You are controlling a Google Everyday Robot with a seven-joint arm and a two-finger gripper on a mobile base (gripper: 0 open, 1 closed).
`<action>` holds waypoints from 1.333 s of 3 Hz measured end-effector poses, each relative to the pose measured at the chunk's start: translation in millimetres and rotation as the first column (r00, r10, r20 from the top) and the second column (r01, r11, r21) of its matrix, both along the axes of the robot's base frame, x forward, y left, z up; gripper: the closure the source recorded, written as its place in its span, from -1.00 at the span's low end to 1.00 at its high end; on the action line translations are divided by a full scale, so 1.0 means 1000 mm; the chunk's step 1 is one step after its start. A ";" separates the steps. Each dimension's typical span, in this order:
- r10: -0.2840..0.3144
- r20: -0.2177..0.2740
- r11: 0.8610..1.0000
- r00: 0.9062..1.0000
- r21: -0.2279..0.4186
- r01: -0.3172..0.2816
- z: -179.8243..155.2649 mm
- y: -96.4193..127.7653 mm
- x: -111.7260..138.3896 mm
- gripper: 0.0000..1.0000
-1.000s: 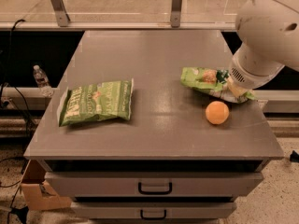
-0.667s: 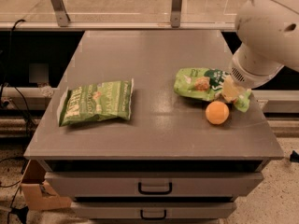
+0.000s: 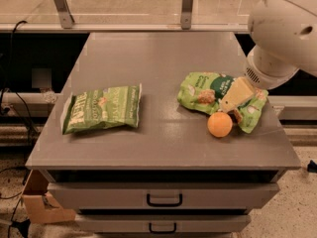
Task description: Move green rice chip bag near orange
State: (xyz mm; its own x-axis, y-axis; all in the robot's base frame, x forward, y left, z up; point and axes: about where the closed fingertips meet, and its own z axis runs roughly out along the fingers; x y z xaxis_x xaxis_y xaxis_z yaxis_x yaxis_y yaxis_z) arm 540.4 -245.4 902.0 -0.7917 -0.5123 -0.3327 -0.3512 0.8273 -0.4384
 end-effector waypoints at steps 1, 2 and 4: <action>-0.007 0.009 1.000 1.000 0.003 0.007 0.005 -0.009 0.019 -1.00; -0.036 0.022 0.999 0.999 0.007 0.035 0.013 -0.028 0.042 -1.00; -0.151 0.059 0.989 0.987 0.015 0.150 0.034 -0.080 0.058 -1.00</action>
Offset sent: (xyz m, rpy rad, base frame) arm 0.0718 -0.0504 0.0252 0.0139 -0.0415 -0.0719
